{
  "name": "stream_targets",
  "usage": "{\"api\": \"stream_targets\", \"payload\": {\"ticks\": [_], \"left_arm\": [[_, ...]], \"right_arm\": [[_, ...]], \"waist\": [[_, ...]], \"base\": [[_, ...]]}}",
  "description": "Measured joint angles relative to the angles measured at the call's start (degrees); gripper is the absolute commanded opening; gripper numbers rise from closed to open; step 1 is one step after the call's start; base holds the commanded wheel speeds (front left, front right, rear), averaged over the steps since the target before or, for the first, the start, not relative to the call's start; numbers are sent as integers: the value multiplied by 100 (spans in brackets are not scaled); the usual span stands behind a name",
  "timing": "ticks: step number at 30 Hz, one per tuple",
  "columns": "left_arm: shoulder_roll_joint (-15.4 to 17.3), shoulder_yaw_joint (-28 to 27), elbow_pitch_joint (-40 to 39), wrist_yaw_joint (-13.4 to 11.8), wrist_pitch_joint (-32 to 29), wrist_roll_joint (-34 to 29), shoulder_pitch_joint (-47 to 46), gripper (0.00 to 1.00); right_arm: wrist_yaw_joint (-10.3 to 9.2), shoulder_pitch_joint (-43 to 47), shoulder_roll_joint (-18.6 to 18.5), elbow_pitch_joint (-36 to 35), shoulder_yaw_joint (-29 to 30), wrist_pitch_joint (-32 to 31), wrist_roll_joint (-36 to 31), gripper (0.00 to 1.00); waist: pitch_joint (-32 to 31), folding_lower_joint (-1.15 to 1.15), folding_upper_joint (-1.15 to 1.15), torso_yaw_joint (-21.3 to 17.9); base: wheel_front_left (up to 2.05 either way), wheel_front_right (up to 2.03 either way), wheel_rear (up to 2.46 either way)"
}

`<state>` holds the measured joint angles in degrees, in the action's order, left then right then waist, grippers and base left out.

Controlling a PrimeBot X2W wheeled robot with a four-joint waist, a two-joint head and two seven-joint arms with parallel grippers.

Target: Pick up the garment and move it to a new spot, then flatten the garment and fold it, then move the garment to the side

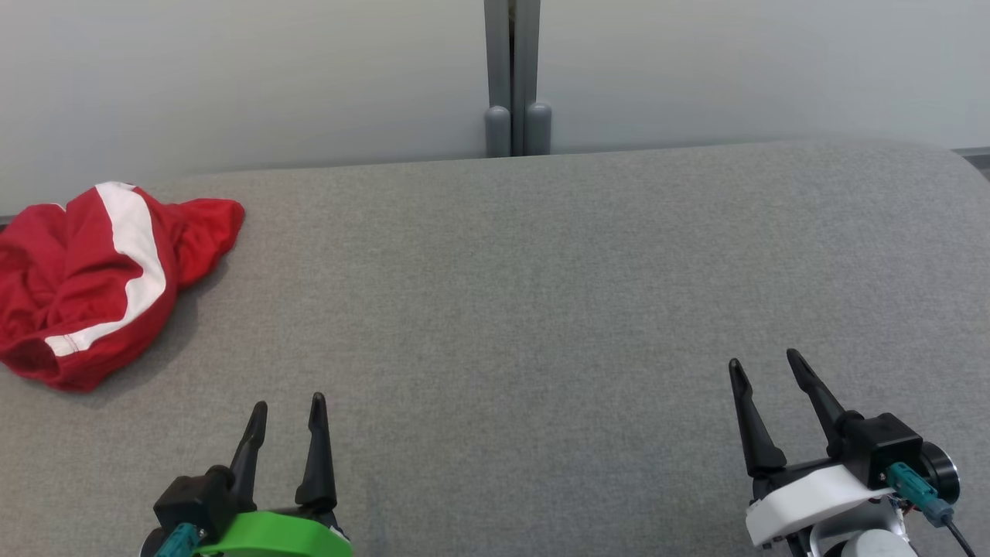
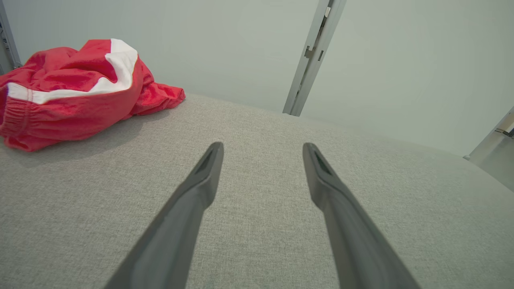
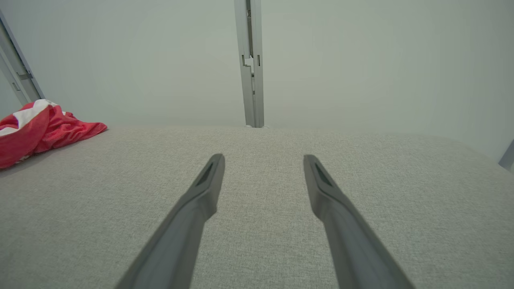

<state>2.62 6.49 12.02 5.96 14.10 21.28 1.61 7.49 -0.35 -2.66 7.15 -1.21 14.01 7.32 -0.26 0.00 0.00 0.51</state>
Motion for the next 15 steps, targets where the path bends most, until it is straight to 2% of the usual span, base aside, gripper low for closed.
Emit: {"api": "stream_targets", "payload": {"ticks": [15], "left_arm": [[4, 74, 38, -1, 93, -365, 12, 100]], "right_arm": [[0, 6, -5, 98, -37, 100, -299, 100]], "waist": [[6, 0, 0, 41]], "base": [[0, 0, 0]]}}
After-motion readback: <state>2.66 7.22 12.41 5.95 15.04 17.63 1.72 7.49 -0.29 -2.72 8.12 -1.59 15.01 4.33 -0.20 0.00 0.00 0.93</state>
